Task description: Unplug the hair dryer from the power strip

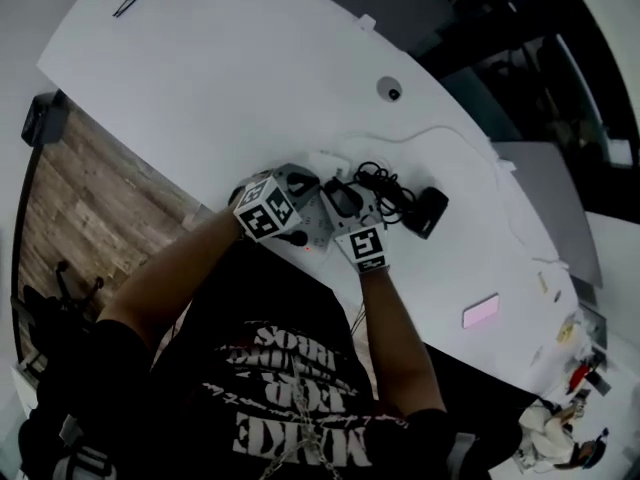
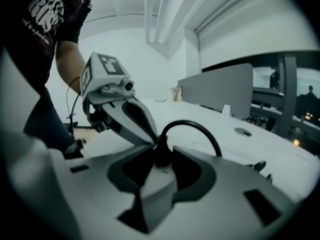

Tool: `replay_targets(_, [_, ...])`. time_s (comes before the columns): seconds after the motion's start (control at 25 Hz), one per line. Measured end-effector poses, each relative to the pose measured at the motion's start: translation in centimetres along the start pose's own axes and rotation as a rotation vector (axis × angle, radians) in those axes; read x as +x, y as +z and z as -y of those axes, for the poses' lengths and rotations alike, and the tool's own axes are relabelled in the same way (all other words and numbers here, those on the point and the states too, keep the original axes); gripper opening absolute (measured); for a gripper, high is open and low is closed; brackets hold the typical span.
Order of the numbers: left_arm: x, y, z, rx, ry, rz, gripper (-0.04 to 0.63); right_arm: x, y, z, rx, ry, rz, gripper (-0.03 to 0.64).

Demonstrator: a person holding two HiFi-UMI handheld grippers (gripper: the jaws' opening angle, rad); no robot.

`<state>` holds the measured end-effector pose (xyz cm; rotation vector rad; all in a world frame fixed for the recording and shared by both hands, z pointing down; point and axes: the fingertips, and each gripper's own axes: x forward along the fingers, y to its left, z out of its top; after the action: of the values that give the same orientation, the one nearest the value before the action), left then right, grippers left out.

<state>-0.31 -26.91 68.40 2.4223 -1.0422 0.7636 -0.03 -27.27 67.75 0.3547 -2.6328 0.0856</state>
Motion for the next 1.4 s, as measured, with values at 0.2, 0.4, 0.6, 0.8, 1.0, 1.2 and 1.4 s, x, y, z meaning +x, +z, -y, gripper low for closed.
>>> replay_targets(0.2, [0.1,-0.5,-0.1,-0.035,0.039,-0.001,0.023,-1.5,0.0,-0.9,0.096,0.021,-0.099,0.183])
replay_targets(0.4, [-6.6,3.3,-0.6,-0.061,0.263,0.177,0.023,-9.2,1.2,-2.0,0.232,-0.054,-0.006,0.183])
replay_targets(0.6, [-15.7,8.9,0.0,-0.164,0.390,0.417,0.023,-18.6,3.8,-0.5,0.331,-0.217,0.159,0.177])
replay_targets(0.8, [-20.9,14.8,1.0,-0.111,0.438,0.562,0.023,-23.0,9.2,0.4,0.271,-0.297,0.290,0.051])
replay_targets(1.0, [-23.7,19.5,1.2,-0.059,0.443,0.614,0.023,-23.8,15.1,0.6,0.232,-0.294,0.397,0.049])
replay_targets(1.2, [-25.4,21.0,1.1,-0.048,0.394,0.642,0.023,-23.4,18.2,0.7,0.257,-0.326,0.452,0.049])
replay_targets(1.4, [-26.2,20.2,0.5,-0.035,0.325,0.631,0.023,-22.2,20.1,-0.1,0.308,-0.379,0.461,0.049])
